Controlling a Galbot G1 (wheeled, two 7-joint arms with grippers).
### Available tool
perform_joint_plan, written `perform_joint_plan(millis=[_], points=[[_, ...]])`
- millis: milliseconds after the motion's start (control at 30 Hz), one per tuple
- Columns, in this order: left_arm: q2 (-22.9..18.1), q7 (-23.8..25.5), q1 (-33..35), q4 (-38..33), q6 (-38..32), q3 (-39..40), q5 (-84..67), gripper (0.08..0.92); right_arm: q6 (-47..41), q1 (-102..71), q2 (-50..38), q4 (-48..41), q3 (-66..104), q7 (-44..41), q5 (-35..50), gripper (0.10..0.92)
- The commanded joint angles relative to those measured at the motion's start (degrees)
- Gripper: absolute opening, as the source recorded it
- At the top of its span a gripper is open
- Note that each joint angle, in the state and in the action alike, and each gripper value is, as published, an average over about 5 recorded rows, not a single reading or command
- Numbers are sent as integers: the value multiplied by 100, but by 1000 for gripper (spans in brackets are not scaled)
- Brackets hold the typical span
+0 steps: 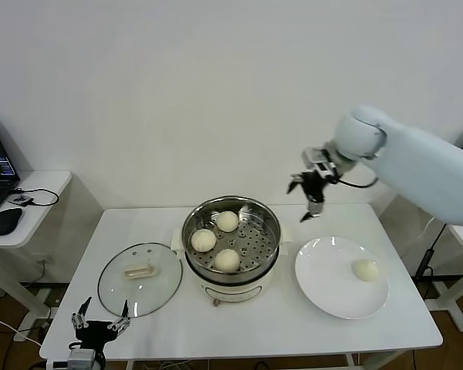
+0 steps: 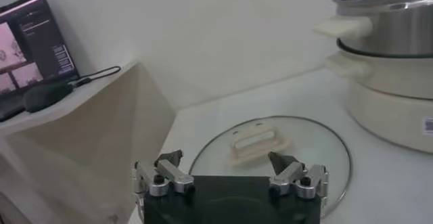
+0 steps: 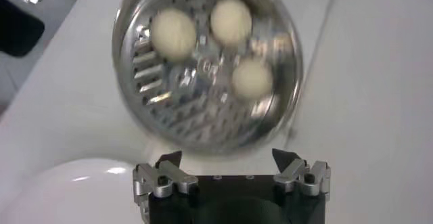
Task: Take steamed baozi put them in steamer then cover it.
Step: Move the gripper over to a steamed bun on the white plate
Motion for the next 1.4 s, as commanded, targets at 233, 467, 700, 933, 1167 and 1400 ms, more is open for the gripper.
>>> perform_joint_plan(millis=[233,467,700,933,1167,1400], points=[[-9,26,70,53,11,18,42,823,-135,-2183,-736,-373,1275,-238,-1565,823],[11,32,65,146,17,-35,56,823,284,-2625,-531,-808,1370,-137,-2101,823],[17,30,57,250,14,-67,73,823,323,-2744,-350,-1108,1454,37,-2441,823],[30,35,8,335,17,-68,72,823,421,-2759,-352,-1310,1505,29,-2601,823],[31,27,-14,461,10,-65,82,823,438,-2831,-217,-1629,1579,281,-2713,823],[23,22,-8,487,7,-72,88,823,448,-2908,4,-1952,1697,488,-2714,823]])
